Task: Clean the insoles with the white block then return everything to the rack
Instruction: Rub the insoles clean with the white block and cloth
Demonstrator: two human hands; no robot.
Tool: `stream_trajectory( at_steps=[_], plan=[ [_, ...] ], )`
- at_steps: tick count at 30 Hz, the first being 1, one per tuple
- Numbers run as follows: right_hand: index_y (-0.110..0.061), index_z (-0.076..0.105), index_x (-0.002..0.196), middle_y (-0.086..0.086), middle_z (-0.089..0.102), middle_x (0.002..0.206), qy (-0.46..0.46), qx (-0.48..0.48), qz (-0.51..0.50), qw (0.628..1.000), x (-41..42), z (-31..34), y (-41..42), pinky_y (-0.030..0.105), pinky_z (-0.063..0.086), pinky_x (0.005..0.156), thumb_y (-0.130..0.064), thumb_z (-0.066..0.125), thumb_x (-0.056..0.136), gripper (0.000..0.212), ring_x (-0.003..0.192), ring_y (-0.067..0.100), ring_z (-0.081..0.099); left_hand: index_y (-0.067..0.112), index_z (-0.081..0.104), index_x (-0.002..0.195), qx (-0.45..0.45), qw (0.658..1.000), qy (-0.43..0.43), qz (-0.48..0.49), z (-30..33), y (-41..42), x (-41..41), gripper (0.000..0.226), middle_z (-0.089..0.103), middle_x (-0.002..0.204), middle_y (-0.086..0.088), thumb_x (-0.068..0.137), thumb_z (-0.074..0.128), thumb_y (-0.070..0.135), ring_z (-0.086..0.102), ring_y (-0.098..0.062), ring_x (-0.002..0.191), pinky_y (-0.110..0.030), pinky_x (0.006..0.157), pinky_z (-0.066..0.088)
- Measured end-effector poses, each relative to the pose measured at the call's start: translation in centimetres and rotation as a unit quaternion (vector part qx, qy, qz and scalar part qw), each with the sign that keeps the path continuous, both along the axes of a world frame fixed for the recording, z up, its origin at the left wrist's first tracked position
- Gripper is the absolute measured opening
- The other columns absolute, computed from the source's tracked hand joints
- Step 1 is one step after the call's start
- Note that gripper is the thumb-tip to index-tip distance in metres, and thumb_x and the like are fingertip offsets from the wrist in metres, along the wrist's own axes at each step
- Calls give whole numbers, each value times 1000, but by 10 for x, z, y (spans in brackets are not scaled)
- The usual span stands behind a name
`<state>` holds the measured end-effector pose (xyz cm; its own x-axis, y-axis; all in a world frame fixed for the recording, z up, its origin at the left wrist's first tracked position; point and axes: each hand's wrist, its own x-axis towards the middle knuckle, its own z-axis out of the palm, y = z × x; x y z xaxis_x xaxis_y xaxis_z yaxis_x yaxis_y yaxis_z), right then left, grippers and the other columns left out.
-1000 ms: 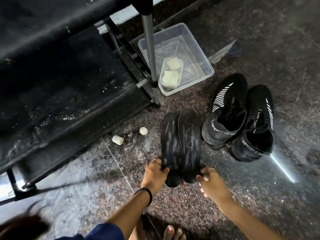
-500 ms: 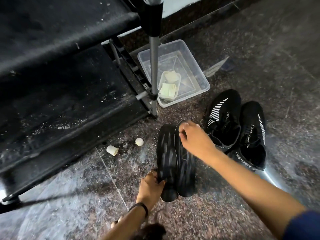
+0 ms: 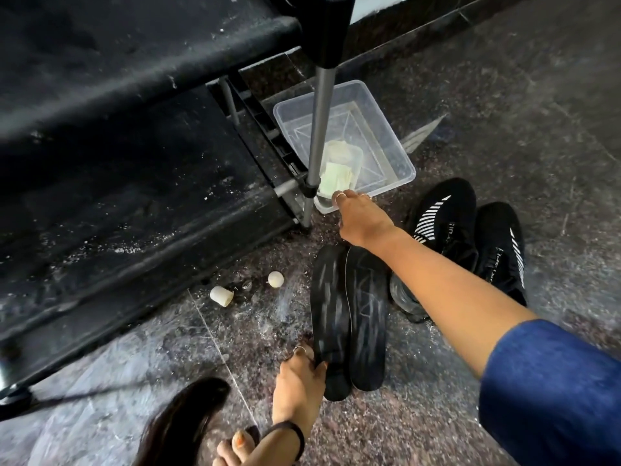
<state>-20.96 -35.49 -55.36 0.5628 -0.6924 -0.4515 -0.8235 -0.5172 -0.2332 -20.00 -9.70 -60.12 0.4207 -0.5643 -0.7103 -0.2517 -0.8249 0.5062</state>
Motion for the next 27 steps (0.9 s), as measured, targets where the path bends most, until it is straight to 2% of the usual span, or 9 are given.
stream_trajectory(
  at_steps=[7,13,15,16,21,24,27],
  plan=[
    [-7,42,134,11,43,129,-11,-45,30,998,-19,-10,24,44,42,100,10,50,78,59,118,33,44,19,55,88,0,1000,-11,-6,3,0,1,6,65,87,3,92,58,22,65,-14,78,-28,70,55],
    [-7,50,128,9,45,126,-33,-54,19,998,-34,-15,46,44,42,97,5,51,79,50,113,32,48,20,54,86,-22,1000,-13,3,2,6,3,8,65,79,6,91,60,18,60,-7,67,-18,57,49],
    [-7,50,128,9,45,125,-31,-51,15,998,-37,-15,54,43,42,98,1,51,82,47,113,32,48,21,54,84,-22,1000,-19,3,1,8,4,10,63,76,7,90,60,17,56,-1,62,-8,50,39],
    [-7,50,128,9,46,125,-30,-50,14,998,-38,-14,56,42,42,98,0,51,83,46,113,31,48,21,54,84,-21,1000,-20,3,1,9,4,9,63,75,8,90,60,17,55,-1,62,-8,48,36],
    [-10,51,129,11,54,122,-75,-58,-13,995,-37,-7,51,41,45,93,-7,47,86,43,110,31,52,17,57,96,-15,1000,-21,10,-2,11,3,7,66,83,3,91,60,20,60,-11,70,-14,55,39],
    [-7,56,122,12,58,119,-112,-80,-47,989,-32,-7,33,42,49,89,-9,45,91,33,107,32,55,16,58,99,-12,1000,-20,11,-2,12,0,10,67,86,4,90,60,22,63,-12,75,-19,62,46],
    [-5,60,114,14,62,113,-127,-90,-78,985,-26,-15,8,41,47,92,-10,50,91,25,107,33,55,18,57,100,-9,1000,-21,7,-1,13,-2,11,64,88,8,91,60,23,62,-11,79,-19,65,44]
  ],
)
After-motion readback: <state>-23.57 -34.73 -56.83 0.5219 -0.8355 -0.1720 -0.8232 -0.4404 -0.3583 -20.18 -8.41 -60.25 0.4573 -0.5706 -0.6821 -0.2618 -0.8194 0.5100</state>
